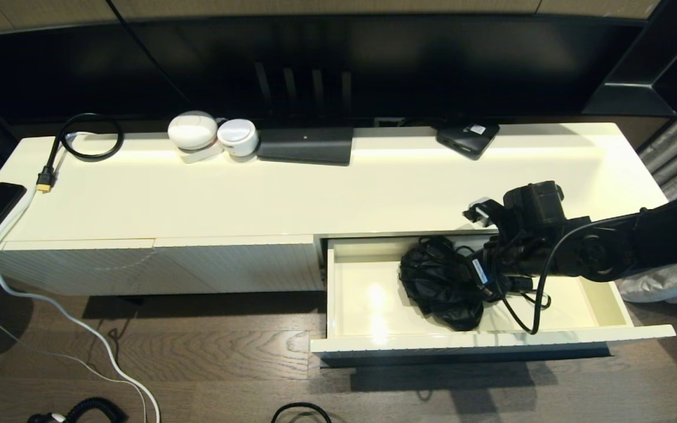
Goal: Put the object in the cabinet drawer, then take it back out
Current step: Take the data cable out of the drawer and put it on the table
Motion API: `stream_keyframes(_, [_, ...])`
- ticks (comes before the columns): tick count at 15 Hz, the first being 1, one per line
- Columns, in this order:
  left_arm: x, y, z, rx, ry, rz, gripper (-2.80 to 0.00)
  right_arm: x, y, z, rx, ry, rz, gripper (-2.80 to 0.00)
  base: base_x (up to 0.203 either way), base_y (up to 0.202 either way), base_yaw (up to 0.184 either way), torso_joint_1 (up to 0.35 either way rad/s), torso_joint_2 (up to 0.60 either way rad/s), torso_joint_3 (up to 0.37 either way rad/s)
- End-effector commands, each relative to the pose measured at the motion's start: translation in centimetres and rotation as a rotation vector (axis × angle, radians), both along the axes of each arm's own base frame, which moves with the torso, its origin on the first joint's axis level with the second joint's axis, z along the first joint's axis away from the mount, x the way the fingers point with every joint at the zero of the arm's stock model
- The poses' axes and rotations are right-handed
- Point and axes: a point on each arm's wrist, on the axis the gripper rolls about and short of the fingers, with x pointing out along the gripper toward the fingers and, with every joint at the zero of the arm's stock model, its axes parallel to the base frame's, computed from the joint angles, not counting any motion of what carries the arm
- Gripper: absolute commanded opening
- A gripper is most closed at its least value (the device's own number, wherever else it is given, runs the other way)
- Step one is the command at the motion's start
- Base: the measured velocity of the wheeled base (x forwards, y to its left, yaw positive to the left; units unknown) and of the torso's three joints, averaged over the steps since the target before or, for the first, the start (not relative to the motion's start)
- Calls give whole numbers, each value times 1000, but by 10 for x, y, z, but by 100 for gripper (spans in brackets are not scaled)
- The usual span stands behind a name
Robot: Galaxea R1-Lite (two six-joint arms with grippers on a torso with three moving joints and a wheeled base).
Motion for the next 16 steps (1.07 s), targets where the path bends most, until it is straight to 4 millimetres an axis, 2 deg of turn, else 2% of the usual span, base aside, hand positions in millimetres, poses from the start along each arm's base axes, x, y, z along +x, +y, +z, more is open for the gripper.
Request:
stream_keyframes(1, [0,0,0,1,0,1,-280,-1,0,-2,-2,8,1,-280,0,0,0,0,0,0])
stream_keyframes(9, [0,0,0,1,0,1,-280,-2,0,-4,-2,22,0,-280,0,0,0,0,0,0])
stream_keyframes(14, [0,0,0,1,0,1,-280,-4,0,1,-3,3,4,-280,0,0,0,0,0,0])
stream_keyframes(16, [0,0,0,1,0,1,-280,-13,-3,6,-14,-4,11,-280,0,0,0,0,0,0])
